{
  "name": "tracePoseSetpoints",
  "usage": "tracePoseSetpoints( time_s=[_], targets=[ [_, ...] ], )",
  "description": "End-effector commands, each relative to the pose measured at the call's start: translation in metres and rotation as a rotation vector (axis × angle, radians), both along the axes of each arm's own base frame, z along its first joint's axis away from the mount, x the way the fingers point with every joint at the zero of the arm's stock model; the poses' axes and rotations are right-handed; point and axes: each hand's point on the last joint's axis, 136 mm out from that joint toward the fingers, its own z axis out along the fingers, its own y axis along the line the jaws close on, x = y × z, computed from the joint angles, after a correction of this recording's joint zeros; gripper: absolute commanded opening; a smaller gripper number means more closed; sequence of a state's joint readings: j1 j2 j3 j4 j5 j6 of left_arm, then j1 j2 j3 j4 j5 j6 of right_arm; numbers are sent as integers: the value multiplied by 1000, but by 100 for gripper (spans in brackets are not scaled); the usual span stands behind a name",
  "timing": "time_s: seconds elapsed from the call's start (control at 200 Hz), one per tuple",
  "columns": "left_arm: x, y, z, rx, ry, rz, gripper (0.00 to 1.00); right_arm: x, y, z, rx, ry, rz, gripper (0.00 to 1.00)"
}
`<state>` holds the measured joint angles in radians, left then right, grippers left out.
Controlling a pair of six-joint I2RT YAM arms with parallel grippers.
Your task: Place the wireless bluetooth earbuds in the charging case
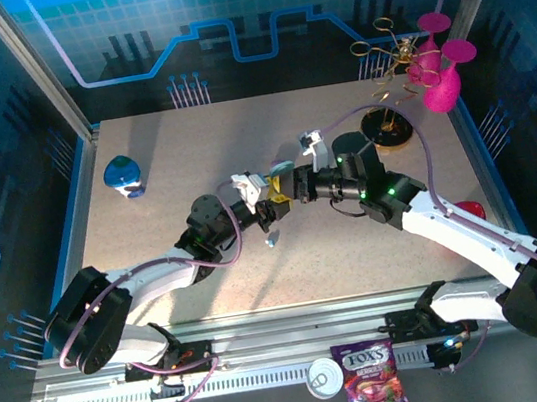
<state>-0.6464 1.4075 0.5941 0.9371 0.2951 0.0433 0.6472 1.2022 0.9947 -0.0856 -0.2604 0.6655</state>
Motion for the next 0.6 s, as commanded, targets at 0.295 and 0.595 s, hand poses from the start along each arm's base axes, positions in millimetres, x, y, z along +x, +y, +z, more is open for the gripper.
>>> tracePoseSetpoints(
  time_s=[0.295, 0.595],
  targets=[
    [-4, 3, 65, -126, -153, 3, 30, -1, -12, -32, -152, 74, -45, 28],
    [-5, 2, 63, -126, -152, 0, 30, 2, -14, -3, -117, 0, -53, 41]
  ],
)
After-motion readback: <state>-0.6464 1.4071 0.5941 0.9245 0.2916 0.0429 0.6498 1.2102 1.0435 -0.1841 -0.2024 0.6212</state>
